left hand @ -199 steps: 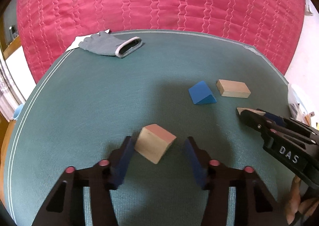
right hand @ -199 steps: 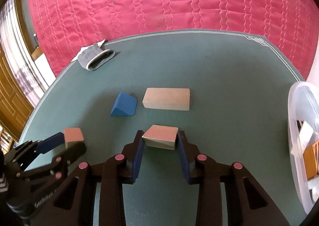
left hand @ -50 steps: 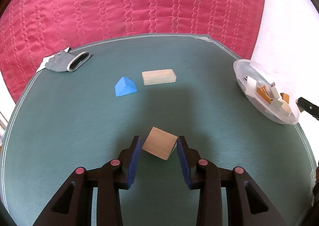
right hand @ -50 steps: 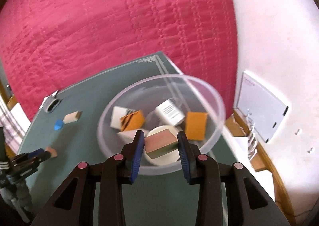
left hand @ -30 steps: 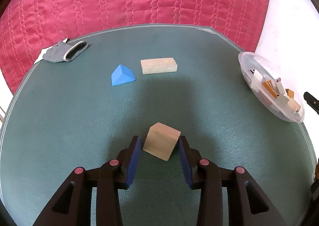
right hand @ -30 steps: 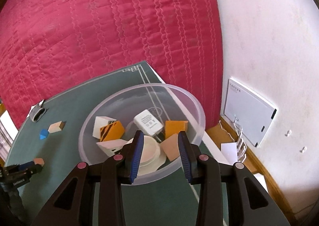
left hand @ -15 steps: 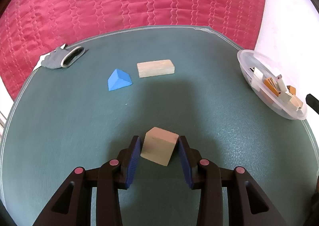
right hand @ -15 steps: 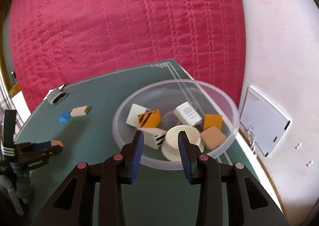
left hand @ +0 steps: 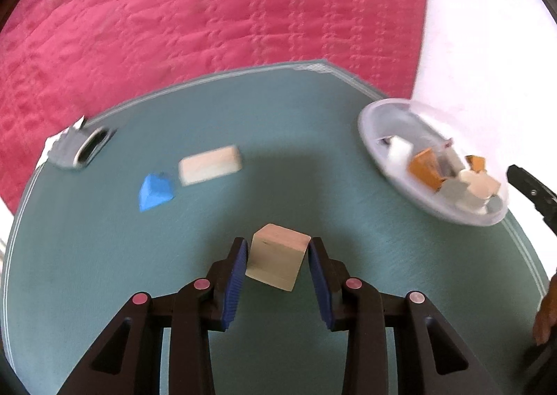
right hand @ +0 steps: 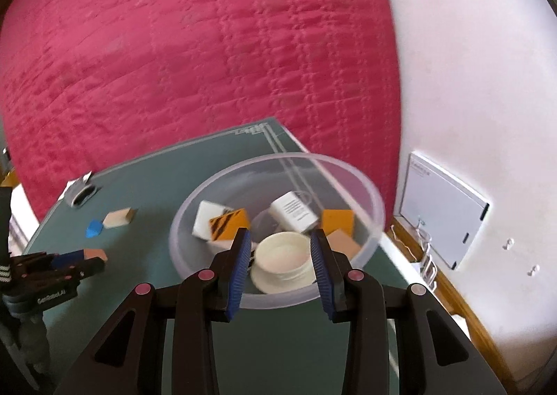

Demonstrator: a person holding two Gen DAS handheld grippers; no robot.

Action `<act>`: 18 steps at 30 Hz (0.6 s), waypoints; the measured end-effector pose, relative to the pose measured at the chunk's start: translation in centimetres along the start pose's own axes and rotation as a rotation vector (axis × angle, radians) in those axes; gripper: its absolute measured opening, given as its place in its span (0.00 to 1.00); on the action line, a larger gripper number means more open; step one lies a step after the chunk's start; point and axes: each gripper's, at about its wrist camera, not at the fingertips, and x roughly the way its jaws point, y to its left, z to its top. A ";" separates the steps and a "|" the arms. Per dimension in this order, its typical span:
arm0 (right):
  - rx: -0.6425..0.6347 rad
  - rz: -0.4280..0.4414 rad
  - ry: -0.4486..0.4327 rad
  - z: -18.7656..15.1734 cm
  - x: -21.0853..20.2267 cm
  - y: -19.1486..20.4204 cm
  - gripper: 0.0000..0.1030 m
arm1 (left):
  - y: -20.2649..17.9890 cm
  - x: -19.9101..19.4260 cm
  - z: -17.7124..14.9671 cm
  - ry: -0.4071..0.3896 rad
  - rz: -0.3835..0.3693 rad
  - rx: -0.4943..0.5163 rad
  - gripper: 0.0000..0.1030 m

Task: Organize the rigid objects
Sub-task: 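Lower the wooden cube into the bowl and open the left gripper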

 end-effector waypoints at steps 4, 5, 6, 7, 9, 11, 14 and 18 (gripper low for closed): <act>0.029 -0.020 -0.010 0.2 -0.1 -0.8 0.36 | -2.2 0.1 1.2 -0.021 -0.043 0.037 0.37; 0.036 -0.023 -0.013 0.3 -0.1 -1.1 0.36 | -2.7 0.2 1.6 -0.023 -0.058 0.042 0.37; 0.041 -0.025 -0.015 0.3 -0.1 -1.2 0.36 | -3.4 0.3 2.0 -0.026 -0.075 0.050 0.37; 0.047 -0.028 -0.017 0.3 -0.1 -1.4 0.36 | -3.8 0.4 2.2 -0.028 -0.081 0.055 0.37; 0.057 -0.030 -0.020 0.4 -0.1 -1.7 0.36 | -4.8 0.6 2.9 -0.037 -0.098 0.073 0.37; 0.063 -0.031 -0.021 0.4 -0.1 -1.8 0.36 | -5.8 0.8 3.4 -0.045 -0.116 0.090 0.37; 0.068 -0.030 -0.025 0.4 -0.2 -1.9 0.36 | -7.0 1.0 4.2 -0.051 -0.140 0.111 0.37; 0.076 -0.030 -0.030 0.2 -0.2 -2.0 0.36 | -8.6 1.4 5.1 -0.059 -0.165 0.138 0.37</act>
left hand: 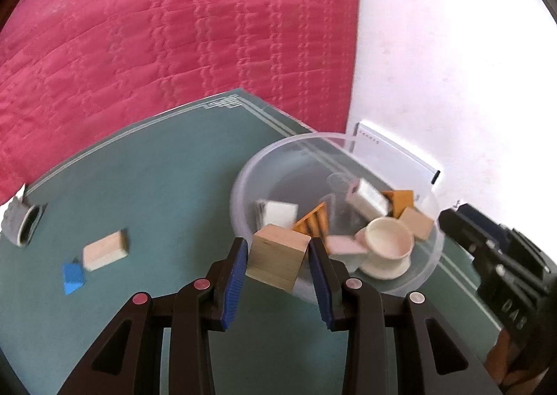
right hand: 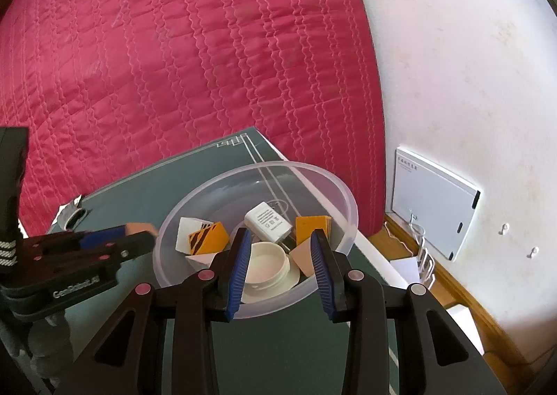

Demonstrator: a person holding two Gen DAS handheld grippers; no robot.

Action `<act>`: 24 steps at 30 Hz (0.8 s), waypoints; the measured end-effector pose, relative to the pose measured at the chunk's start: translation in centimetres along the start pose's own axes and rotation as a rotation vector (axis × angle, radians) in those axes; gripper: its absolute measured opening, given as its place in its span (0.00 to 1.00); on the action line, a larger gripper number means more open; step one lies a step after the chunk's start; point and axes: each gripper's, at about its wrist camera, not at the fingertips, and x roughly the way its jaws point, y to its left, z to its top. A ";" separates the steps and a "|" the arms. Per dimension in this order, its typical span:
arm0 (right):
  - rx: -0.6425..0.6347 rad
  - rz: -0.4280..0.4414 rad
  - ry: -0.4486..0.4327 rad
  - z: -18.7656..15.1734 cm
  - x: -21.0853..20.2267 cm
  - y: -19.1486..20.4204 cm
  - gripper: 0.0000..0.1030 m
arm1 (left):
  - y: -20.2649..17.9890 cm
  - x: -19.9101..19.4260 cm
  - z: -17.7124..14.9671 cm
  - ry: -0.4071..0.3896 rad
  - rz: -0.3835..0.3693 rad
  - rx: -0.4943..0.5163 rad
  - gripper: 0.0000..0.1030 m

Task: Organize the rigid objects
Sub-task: 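Lower the wooden cube into the bowl and open the left gripper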

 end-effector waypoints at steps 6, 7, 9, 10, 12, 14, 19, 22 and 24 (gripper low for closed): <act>0.011 0.007 -0.008 0.1 -0.1 -0.4 0.36 | -1.5 1.6 1.1 0.006 -0.028 0.025 0.37; 0.013 0.008 -0.007 0.1 -0.1 -0.5 0.36 | -1.7 1.7 1.2 0.008 -0.030 0.027 0.37; 0.017 0.010 -0.006 0.1 -0.1 -0.6 0.36 | -2.0 2.3 1.5 0.014 -0.039 0.032 0.37; 0.020 0.011 -0.006 0.1 -0.1 -0.6 0.36 | -2.2 2.6 1.6 0.017 -0.042 0.035 0.37; 0.025 0.014 -0.004 0.2 -0.1 -0.8 0.36 | -2.5 3.2 1.9 0.024 -0.043 0.045 0.37; 0.027 0.015 -0.005 0.2 -0.1 -0.8 0.36 | -2.8 3.7 1.9 0.031 -0.044 0.050 0.37; 0.037 0.017 -0.001 0.3 0.1 -1.0 0.36 | -3.3 4.4 2.2 0.039 -0.052 0.058 0.37; 0.047 0.015 0.002 0.2 0.1 -1.2 0.36 | -3.5 4.7 2.3 0.043 -0.053 0.062 0.37; 0.051 0.013 0.001 0.2 0.1 -1.4 0.36 | -3.5 4.9 2.3 0.046 -0.052 0.063 0.37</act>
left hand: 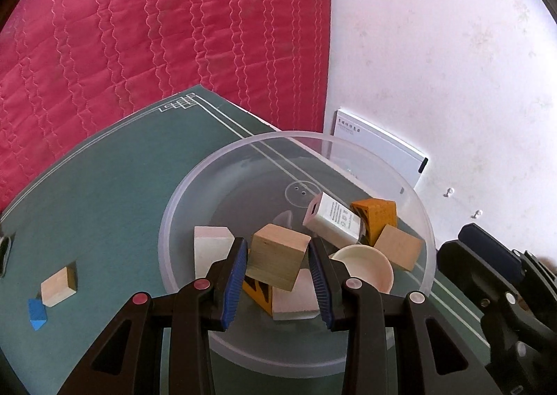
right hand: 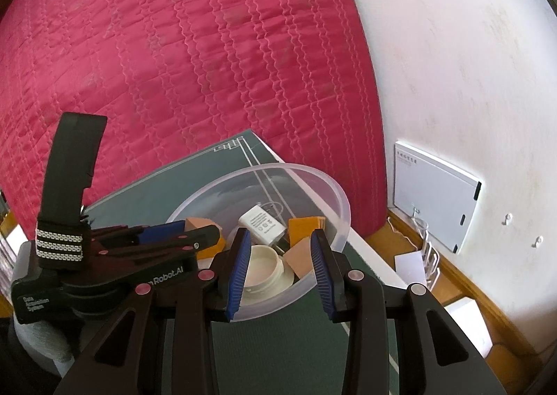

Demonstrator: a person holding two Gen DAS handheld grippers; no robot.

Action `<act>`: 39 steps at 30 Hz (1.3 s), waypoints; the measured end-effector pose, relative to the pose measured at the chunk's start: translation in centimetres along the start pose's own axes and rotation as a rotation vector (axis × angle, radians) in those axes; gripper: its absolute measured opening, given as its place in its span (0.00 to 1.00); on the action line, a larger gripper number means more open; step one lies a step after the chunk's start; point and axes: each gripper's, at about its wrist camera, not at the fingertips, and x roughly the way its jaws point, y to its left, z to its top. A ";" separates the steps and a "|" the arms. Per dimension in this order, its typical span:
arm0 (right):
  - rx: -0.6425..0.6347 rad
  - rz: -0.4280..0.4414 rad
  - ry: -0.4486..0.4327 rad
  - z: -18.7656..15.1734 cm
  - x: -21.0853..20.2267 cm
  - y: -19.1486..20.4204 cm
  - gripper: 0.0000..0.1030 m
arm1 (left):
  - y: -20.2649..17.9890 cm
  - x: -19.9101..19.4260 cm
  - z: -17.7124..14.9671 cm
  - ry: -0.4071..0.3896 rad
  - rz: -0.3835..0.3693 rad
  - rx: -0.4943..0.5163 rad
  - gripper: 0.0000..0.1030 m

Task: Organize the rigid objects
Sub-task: 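Lower the wooden cube into the bowl and open the left gripper, then grasp the blue wedge with the left gripper while the right gripper moves toward the long block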

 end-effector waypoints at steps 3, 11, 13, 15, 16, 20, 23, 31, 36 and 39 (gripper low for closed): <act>0.002 -0.001 -0.004 0.0 0.0 0.0 0.36 | 0.0 0.2 0.0 0.002 0.000 0.001 0.37; 0.002 -0.001 -0.004 0.0 0.0 -0.1 0.36 | -0.2 0.5 0.3 0.003 -0.002 0.009 0.37; 0.001 0.000 -0.003 0.0 0.0 -0.1 0.36 | -0.2 0.5 0.4 0.002 -0.005 0.009 0.37; -0.002 0.001 -0.002 -0.1 0.0 -0.1 0.36 | -0.1 0.5 0.4 -0.001 -0.005 0.007 0.38; -0.002 0.001 -0.002 -0.1 0.0 -0.1 0.36 | -0.1 0.6 0.4 0.000 -0.006 0.006 0.38; -0.003 -0.001 -0.001 -0.3 0.0 -0.1 0.36 | 0.4 0.6 0.3 0.006 -0.007 -0.014 0.59; -0.004 0.000 -0.002 -0.3 0.0 -0.1 0.36 | 1.1 0.2 0.1 -0.008 0.013 -0.028 0.68; -0.028 0.001 0.012 -0.9 0.4 0.5 0.36 | 3.9 -1.4 -0.9 -0.032 0.086 -0.074 0.81; -0.058 0.000 0.020 -1.4 0.5 1.2 0.36 | 5.6 -2.0 -2.0 -0.024 0.127 -0.110 0.87; -0.072 0.001 0.019 -1.6 0.5 1.5 0.44 | 6.4 -2.2 -2.8 -0.012 0.145 -0.127 0.88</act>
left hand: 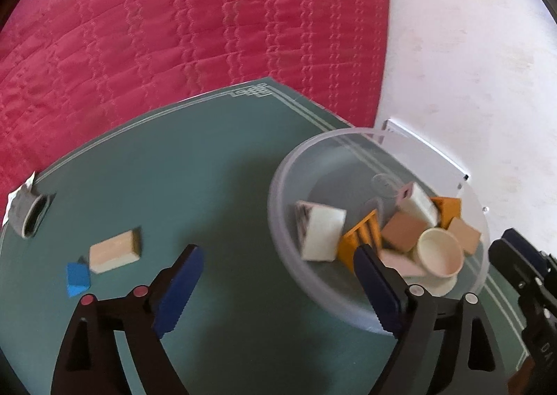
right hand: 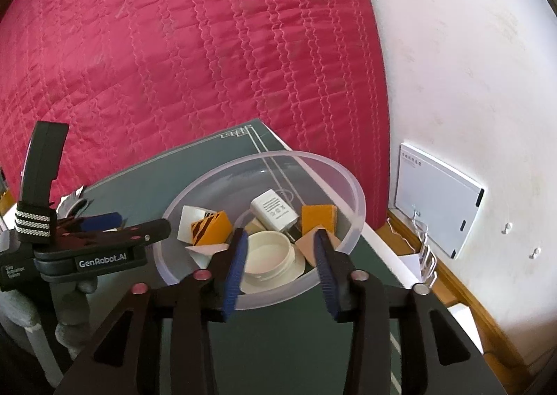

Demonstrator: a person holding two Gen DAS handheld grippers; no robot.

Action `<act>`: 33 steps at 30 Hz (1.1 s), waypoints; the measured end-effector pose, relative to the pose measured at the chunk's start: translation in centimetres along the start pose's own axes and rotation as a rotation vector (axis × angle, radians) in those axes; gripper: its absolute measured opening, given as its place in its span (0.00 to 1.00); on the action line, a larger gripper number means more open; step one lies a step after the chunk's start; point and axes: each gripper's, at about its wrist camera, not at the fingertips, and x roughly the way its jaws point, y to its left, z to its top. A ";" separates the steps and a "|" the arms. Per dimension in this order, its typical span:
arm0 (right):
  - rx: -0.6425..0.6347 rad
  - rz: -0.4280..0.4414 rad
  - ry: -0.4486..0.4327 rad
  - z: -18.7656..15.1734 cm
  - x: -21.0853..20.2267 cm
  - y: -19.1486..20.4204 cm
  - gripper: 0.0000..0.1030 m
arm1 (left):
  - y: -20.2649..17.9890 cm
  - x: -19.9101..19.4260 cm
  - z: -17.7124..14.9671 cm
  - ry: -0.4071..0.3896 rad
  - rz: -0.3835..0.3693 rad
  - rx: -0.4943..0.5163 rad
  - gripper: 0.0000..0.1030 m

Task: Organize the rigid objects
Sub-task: 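Grasp the blue wedge with the left gripper while the right gripper moves toward the long block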

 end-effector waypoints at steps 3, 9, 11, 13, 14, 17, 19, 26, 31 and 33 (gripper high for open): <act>-0.021 -0.004 -0.003 -0.2 0.0 0.5 0.46 | 0.9 -0.3 -0.6 0.006 0.015 -0.020 0.90; -0.064 -0.005 -0.007 -0.5 -0.1 1.4 0.51 | 3.4 -1.1 -1.3 0.002 0.049 -0.069 0.92; -0.077 -0.002 -0.008 -0.6 -0.2 1.7 0.52 | 4.4 -1.4 -1.6 0.001 0.067 -0.083 0.92; -0.089 -0.004 -0.012 -0.6 -0.3 2.0 0.53 | 5.4 -1.6 -1.9 0.002 0.089 -0.094 0.92; -0.097 -0.005 -0.014 -0.6 -0.4 2.1 0.54 | 6.2 -1.7 -2.2 0.005 0.106 -0.103 0.92; -0.117 -0.002 -0.015 -0.7 -0.4 2.7 0.57 | 7.9 -1.9 -2.8 0.011 0.140 -0.128 0.92; -0.132 0.004 -0.013 -0.8 -0.4 3.1 0.57 | 9.0 -2.1 -3.2 0.012 0.161 -0.135 0.92; -0.174 0.042 0.014 -1.3 -0.5 4.7 0.57 | 12.8 -2.9 -4.5 0.023 0.229 -0.180 0.92; -0.200 0.096 0.039 -1.5 -0.6 6.1 0.59 | 14.8 -3.3 -5.2 0.020 0.262 -0.214 0.92; -0.202 0.122 0.055 -1.6 -0.6 6.6 0.61 | 15.4 -3.4 -5.4 0.012 0.285 -0.214 0.92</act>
